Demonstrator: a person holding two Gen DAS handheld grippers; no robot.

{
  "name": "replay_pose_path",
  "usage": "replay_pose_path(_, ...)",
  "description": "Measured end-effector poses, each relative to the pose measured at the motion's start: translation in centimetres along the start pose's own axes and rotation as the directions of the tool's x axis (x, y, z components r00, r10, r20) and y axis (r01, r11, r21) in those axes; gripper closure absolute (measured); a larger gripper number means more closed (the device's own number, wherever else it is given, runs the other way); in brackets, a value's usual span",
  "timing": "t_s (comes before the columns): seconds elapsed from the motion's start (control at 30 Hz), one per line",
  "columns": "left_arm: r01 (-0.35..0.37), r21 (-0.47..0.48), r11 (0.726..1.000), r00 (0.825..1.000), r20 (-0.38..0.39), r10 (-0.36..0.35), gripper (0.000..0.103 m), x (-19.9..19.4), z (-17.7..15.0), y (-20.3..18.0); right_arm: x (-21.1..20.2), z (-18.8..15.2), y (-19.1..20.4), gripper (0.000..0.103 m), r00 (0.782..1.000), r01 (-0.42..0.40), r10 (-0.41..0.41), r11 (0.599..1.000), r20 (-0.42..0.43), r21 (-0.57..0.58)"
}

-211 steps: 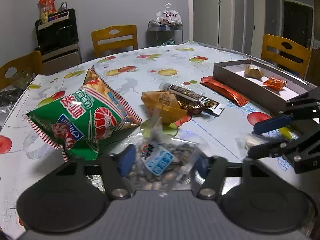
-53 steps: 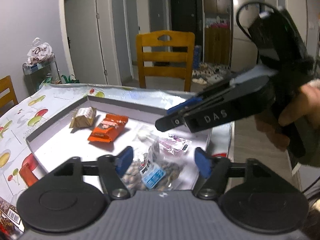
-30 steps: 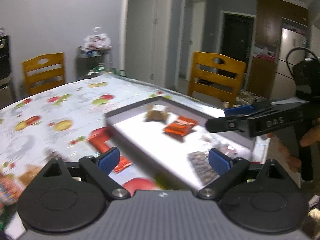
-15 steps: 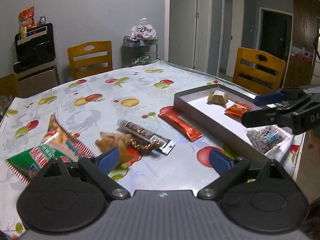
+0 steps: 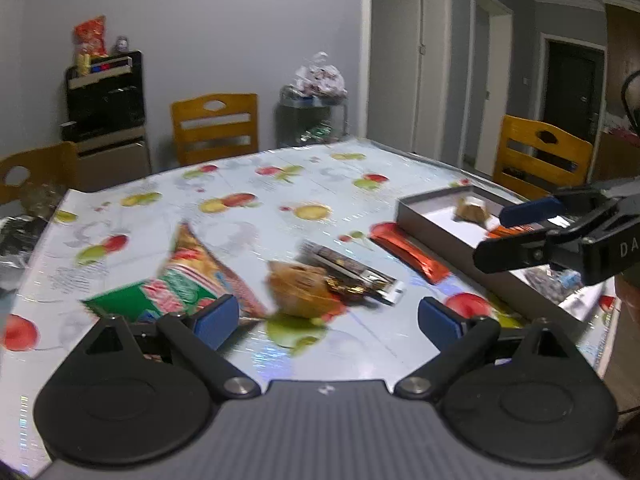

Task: Organize snacks
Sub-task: 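Move both tools back over the snack pile on the tablecloth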

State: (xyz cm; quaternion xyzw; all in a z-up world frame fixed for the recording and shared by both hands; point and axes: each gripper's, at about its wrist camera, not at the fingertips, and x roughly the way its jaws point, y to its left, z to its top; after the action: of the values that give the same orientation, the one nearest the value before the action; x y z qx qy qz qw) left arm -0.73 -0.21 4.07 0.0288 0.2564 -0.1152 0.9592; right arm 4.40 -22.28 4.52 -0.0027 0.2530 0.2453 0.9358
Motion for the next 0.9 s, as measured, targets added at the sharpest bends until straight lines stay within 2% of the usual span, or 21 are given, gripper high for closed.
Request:
replay_pose_path(0.13,-0.062,0.002,0.998,0.997,0.043,0.062,0.006,-1.3,0.7,1.7,0.7,0.9,0.9,0.003,0.999,-0.022,0.022,1.000,0.032,0.014)
replay_pose_path(0.3,-0.124,-0.053,0.991,0.986,0.107,0.129,0.006,-2.3,1.9,4.2,2.0,2.0,1.7,0.001,0.995,-0.049,0.044,0.997,0.085,0.058)
replay_pose_path(0.47,-0.234,-0.088,0.968,0.958,0.152,0.245,0.004,-2.0,3.0,6.2,4.1,2.6,2.7,0.000,0.997,-0.022,0.020,0.999,0.071,0.034)
replay_pose_path(0.7,-0.240,-0.092,0.966,0.956,0.149,0.251,0.004,0.1,2.0,7.2,6.5,1.6,4.0,0.000,1.000,-0.024,0.024,1.000,-0.016,-0.002)
replay_pose_path(0.9,-0.220,-0.055,0.974,0.966,0.127,0.225,0.004,2.7,1.5,7.3,8.6,1.3,5.0,0.000,0.996,0.004,-0.009,0.998,-0.088,-0.060)
